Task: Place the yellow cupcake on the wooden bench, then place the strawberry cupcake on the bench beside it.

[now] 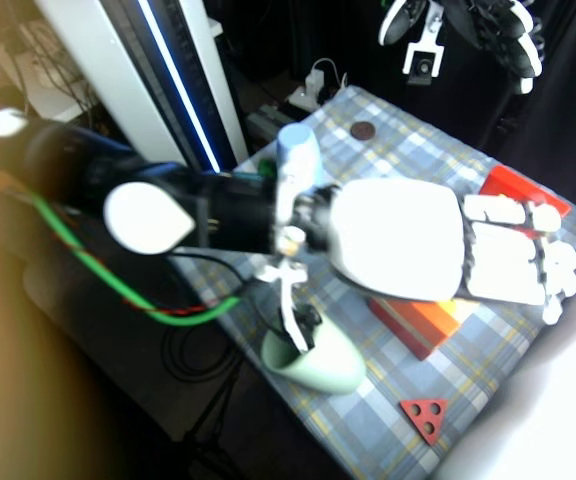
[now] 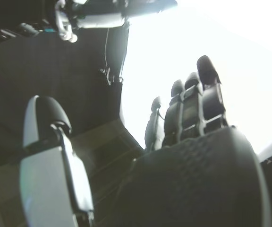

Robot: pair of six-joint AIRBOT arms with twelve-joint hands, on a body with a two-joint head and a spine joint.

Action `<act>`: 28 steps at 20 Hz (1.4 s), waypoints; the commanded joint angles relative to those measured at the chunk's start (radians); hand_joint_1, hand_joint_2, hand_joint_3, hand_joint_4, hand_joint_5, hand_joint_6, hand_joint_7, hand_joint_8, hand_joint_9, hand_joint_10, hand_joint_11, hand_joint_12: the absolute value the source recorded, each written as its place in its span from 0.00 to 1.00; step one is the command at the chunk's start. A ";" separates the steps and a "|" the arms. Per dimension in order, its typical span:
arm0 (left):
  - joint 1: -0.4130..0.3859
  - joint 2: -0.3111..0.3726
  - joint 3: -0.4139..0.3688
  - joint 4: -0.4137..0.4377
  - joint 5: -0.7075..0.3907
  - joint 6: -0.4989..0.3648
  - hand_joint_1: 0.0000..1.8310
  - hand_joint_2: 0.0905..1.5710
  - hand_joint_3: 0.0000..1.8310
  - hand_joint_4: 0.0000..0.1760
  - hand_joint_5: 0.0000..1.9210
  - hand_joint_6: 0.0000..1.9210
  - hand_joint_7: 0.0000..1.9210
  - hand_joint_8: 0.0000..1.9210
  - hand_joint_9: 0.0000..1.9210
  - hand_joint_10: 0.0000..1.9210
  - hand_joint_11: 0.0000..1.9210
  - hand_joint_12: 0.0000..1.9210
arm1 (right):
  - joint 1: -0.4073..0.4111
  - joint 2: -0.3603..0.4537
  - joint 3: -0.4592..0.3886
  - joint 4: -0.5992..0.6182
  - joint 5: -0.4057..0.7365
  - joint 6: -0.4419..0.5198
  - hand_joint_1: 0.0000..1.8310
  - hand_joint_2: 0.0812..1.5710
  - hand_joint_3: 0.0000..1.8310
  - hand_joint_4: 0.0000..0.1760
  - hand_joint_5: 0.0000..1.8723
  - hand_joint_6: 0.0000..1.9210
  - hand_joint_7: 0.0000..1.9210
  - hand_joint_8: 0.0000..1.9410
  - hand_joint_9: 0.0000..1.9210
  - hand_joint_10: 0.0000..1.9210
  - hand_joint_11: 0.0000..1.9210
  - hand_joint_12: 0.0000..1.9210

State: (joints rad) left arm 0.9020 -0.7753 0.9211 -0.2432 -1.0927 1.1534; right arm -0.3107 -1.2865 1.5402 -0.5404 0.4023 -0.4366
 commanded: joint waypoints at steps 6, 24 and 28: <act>0.010 0.010 -0.014 -0.014 -0.155 -0.011 0.40 0.50 0.00 0.90 0.03 0.00 0.04 0.00 0.00 0.00 0.00 0.00 | 0.012 0.118 -0.079 0.129 0.360 0.001 0.38 0.51 0.00 0.93 0.02 0.00 0.06 0.00 0.00 0.00 0.00 0.00; 0.137 0.063 -0.063 0.003 -0.400 -0.148 0.40 0.52 0.00 0.61 0.00 0.00 0.08 0.01 0.07 0.01 0.04 0.02 | -0.509 0.426 -0.400 0.491 1.049 -0.089 0.46 0.47 0.00 0.44 0.09 0.00 0.09 0.00 0.09 0.00 0.00 0.11; 0.176 0.072 -0.065 0.009 -0.465 -0.214 0.33 0.50 0.00 0.51 0.00 0.00 0.11 0.00 0.13 0.00 0.00 0.43 | -0.714 0.473 -0.476 0.616 1.236 -0.115 0.43 0.46 0.00 0.42 0.10 0.00 0.11 0.00 0.10 0.00 0.00 0.19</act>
State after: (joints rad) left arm 1.0863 -0.7074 0.8570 -0.2253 -1.4120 0.9516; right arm -1.0519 -0.8124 1.0580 0.0589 1.4860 -0.5529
